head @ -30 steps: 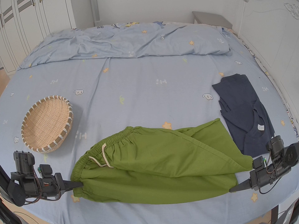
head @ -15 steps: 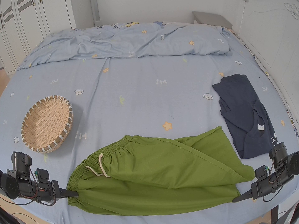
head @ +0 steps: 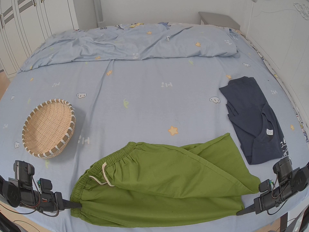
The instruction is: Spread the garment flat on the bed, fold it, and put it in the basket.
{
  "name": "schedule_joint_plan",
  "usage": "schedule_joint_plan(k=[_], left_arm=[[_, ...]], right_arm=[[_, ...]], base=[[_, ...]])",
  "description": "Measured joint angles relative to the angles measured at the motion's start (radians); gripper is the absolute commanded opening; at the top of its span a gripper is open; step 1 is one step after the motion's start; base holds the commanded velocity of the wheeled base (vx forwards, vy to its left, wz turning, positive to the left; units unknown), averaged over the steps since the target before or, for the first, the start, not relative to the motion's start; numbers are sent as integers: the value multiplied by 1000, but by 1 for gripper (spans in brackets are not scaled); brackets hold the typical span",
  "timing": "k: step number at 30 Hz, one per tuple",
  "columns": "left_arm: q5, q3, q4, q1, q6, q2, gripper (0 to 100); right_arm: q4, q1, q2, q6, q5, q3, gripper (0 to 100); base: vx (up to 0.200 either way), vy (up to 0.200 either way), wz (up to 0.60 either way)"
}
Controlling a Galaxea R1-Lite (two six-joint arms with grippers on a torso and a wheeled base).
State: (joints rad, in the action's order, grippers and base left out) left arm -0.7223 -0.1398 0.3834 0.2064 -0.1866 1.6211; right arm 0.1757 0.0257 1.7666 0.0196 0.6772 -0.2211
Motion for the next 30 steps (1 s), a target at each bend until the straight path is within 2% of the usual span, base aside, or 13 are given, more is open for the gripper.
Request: schedule_joint_plan(k=[5,6,7,8,21,26,30], left_arm=[[-1,5,3,5,20,35,0],[0,5,3,5,20,39,0],[0,5,4,3,20,43,0],[1,5,4,2,20,46,100],[-5,-1,-3,8,3,24,100],[-4,-14,-14,24,-49,-49,100],[3,-61,-81,29,-88,-133,100]], right_arm=[[4,2,11,0,0,13,0],[4,2,12,0,0,14,100],[4,3,13,0,-2,15,100],[4,3,14,1,-4,17,100],[1,-3,-10,0,10,19,100],[-16,-9,-103,-2,4,17,100],[-58,-11,-217,-3,-4,4,100]], base=[[0,0,0],[0,0,0],[0,0,0],[0,0,0],[0,0,0],[0,0,0],[0,0,0]])
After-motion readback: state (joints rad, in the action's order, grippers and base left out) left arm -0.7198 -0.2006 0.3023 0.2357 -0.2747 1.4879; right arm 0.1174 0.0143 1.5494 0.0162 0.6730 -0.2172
